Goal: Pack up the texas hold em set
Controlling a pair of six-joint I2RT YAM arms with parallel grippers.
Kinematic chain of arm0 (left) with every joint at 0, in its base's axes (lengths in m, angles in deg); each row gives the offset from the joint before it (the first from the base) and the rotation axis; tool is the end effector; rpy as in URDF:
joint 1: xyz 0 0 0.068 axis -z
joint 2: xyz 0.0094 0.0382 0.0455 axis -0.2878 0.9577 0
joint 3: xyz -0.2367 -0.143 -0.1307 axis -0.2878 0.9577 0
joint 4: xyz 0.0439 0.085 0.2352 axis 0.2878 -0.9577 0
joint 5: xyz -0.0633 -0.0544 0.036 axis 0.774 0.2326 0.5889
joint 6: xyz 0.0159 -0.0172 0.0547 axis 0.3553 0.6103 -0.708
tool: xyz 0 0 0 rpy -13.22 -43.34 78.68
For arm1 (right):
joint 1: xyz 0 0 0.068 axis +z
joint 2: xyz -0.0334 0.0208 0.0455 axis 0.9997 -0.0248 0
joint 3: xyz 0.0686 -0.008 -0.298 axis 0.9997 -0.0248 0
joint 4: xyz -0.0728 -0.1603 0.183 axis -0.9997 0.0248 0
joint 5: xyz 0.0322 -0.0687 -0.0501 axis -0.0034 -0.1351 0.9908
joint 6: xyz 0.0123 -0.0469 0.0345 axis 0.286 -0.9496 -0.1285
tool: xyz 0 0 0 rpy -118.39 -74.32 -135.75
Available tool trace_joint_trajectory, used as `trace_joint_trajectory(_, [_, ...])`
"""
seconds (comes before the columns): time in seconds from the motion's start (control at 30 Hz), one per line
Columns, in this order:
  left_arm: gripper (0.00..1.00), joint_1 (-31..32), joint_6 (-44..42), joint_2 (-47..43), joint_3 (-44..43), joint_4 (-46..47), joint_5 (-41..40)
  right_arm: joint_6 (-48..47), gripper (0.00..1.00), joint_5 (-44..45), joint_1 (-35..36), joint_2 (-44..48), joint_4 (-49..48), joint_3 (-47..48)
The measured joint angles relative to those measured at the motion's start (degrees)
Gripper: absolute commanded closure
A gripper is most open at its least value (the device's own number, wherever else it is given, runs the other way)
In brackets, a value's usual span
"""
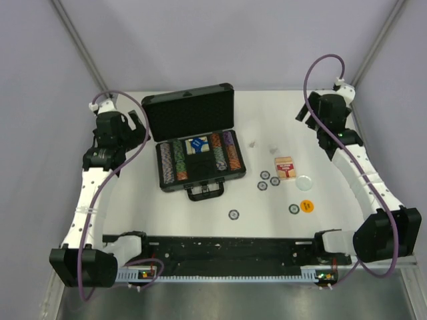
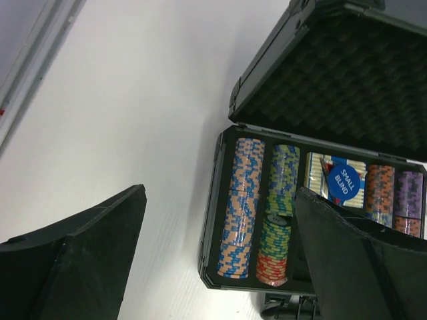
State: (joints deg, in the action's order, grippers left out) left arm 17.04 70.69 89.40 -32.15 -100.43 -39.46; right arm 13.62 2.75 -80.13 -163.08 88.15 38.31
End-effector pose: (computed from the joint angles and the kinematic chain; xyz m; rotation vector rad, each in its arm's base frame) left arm 0.2198 0.0067 0.3900 -0.5328 2.0440 -0.0520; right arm 0.2851 0.0268 0.3804 0.5108 1.9125 0.0151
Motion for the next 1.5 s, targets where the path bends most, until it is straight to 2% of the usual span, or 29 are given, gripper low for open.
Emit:
trace_joint_trajectory(0.2, [0.01,0.0,1.1,-1.7,4.2,0.5,3.8,3.4,0.13,-3.3,0.0,2.5,2.0,-3.5])
trace_joint_trajectory(0.5, [0.01,0.0,9.3,-5.6,10.9,3.5,7.0,4.2,0.12,-5.8,0.0,-0.1,3.2,-3.7])
trace_joint_trajectory(0.8, [0.01,0.0,9.5,-4.0,15.0,12.2,18.2,0.8,0.01,-7.6,0.0,-5.3,5.6,-3.7])
trace_joint_trajectory(1.1, [0.02,0.0,7.0,0.1,15.1,14.6,28.3,-5.8,0.01,-13.5,0.9,-9.3,5.9,-7.0])
trace_joint_trajectory(1.37, [0.03,0.0,4.0,0.1,15.0,14.4,32.1,-11.5,0.03,-17.7,7.6,-17.6,7.7,-9.0])
trace_joint_trajectory(1.5, [0.03,0.1,3.3,0.1,14.7,14.8,32.8,-12.7,0.03,-17.4,8.5,-19.4,7.5,-9.0])
